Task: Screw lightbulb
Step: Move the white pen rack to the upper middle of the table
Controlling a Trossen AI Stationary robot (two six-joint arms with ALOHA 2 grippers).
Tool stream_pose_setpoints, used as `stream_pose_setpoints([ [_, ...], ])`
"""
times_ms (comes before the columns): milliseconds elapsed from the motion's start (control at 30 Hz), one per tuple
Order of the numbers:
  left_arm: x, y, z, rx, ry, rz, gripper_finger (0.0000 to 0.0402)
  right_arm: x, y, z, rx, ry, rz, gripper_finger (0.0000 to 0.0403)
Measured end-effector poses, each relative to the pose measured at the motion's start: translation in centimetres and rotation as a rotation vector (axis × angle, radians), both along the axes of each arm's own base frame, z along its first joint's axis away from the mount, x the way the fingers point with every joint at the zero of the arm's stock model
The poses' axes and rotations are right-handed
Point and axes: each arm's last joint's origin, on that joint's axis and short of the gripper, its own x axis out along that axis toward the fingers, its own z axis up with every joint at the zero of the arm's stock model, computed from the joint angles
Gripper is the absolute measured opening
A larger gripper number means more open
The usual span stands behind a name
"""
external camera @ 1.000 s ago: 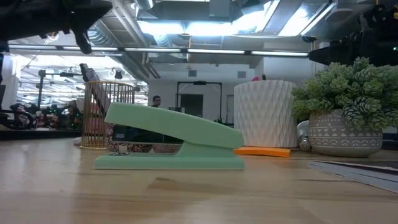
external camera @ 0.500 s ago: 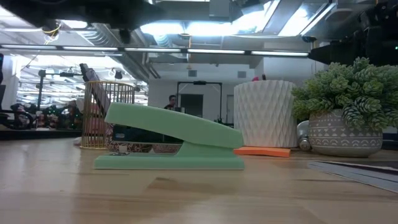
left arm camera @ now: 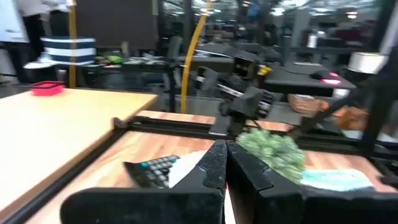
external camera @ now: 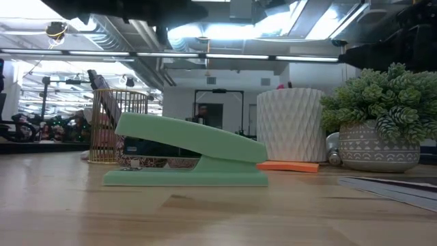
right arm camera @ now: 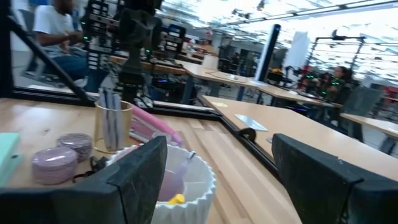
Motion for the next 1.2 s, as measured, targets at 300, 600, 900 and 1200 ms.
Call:
stream_pose_setpoints([
  [300,3.1,-0.5,-0.6,0.013,0.047,-0.145,0.0,0.0,0.2,0.0,-0.008,-0.001,0.075,0.0296],
  [600,9.0,-0.3,-1.3,0.22,0.067,-0.144,0.0,0.0,0.2,0.0,-0.008,0.0,0.075,0.0296],
  [900,10.6,0.3,-0.5,0.246,0.361,-0.163,0.001,0.0,0.2,0.0,0.0,-0.002,0.076,0.0296],
  [1200,10.8,0.7,0.3,0.339,0.399,-0.116,0.0126,0.0,0.2,0.0,0.002,-0.003,0.076,0.0296],
])
